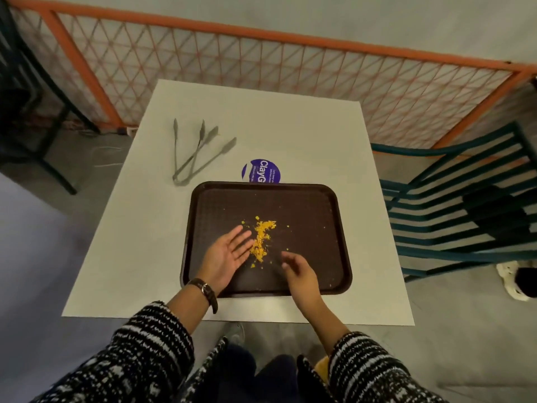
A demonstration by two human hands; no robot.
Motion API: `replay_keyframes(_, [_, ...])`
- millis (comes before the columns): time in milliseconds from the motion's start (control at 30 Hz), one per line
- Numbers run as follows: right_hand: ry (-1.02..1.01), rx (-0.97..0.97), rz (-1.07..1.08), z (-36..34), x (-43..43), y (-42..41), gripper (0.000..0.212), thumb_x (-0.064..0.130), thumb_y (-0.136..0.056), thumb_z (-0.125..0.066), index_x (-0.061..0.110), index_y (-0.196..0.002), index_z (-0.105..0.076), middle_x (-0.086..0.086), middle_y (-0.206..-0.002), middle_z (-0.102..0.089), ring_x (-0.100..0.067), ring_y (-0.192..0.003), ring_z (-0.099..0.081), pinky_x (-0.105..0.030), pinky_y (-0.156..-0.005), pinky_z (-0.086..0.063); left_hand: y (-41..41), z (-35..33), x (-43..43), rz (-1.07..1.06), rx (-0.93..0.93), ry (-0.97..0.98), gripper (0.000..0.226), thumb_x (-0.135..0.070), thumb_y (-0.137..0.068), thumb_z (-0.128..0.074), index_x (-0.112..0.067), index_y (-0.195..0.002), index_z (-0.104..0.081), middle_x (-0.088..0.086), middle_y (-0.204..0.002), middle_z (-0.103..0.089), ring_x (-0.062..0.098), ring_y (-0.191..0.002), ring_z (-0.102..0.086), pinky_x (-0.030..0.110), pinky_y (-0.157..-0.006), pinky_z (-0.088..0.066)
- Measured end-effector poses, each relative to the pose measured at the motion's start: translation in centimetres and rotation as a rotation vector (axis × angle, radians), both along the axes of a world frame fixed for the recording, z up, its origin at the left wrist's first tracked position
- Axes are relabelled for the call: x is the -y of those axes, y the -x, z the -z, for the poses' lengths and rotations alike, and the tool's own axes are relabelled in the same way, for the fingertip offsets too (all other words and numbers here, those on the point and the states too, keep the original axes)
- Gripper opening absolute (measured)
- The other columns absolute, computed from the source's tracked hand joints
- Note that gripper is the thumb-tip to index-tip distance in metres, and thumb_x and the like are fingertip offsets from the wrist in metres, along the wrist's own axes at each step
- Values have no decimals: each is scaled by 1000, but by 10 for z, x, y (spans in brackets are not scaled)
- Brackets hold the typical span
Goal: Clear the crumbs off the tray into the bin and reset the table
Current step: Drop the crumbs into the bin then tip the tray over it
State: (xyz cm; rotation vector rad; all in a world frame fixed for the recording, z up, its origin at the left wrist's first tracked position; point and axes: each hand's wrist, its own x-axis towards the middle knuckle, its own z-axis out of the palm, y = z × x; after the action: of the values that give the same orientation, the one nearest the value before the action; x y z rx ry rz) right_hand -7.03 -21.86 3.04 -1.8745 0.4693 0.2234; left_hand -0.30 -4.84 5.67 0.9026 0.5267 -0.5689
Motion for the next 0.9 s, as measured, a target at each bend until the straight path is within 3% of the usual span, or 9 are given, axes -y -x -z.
replay_keyframes(67, [211, 80, -141, 9, -2, -7, 35, 19, -88, -60, 18, -122, -53, -3, -128, -53, -18, -123, -47, -37, -108, -36, -9, 3, -6, 1, -13, 1, 41, -23, -99, -28, -11, -137, -40, 11, -135, -50, 27, -121, -49, 42, -110, -31])
replay_keyframes(133, [459, 113, -315, 21, -1, -17, 60, 39, -85, -61, 19, -137, -40, -4, -148, -33, -21, -139, -24, -43, -118, -13, -17, 6, -11, -11, -29, -4, 41, -23, -99, -27, -11, -137, -40, 11, -136, -49, 27, -122, -48, 42, -111, -30])
replay_keyframes(200, [663, 104, -448, 32, 0, -27, 83, 61, -80, -51, 21, -146, -21, -2, -157, -11, -22, -145, 1, -45, -113, 11, -24, 11, -15, -29, -46, -12, 41, -23, -99, -29, -12, -136, -41, 11, -136, -50, 26, -121, -49, 41, -110, -31])
replay_keyframes(267, [804, 96, -539, 41, 2, -38, 97, 73, -74, -41, 21, -148, -6, -3, -157, 7, -22, -143, 18, -48, -108, 21, -29, 15, -18, -53, -61, -17, 40, -23, -99, -31, -12, -136, -42, 11, -135, -51, 26, -121, -49, 41, -110, -32])
replay_keyframes(333, [918, 84, -635, 52, 4, -47, 104, 80, -72, -35, 20, -148, 2, -7, -155, 15, -23, -141, 23, -53, -108, 22, -33, 19, -21, -79, -74, -25, 40, -23, -99, -31, -13, -135, -43, 10, -134, -52, 26, -122, -49, 40, -109, -32])
replay_keyframes(533, [990, 61, -798, 73, -6, -63, 110, 86, -69, -31, 13, -148, -6, -12, -156, 1, -27, -144, 7, -63, -107, 5, -36, 28, -32, -141, -91, -28, 40, -25, -98, -34, -14, -134, -45, 8, -131, -54, 24, -121, -51, 38, -105, -36])
replay_keyframes(767, [960, 78, -694, 77, -5, -95, 99, 78, -77, -32, 14, -148, -7, -11, -156, 2, -27, -144, 6, -58, -108, 15, -34, 35, -36, -144, -82, -78, 41, -25, -99, -30, -13, -135, -42, 8, -129, -54, 26, -121, -50, 39, -106, -35])
replay_keyframes(900, [994, 5, -591, 76, -2, -110, 89, 71, -82, -25, 11, -146, -15, -15, -156, -9, -28, -143, 0, -60, -108, 9, -34, 33, -31, -130, -80, -93, 40, -24, -98, -32, -12, -135, -42, 9, -128, -54, 27, -120, -50, 39, -107, -35])
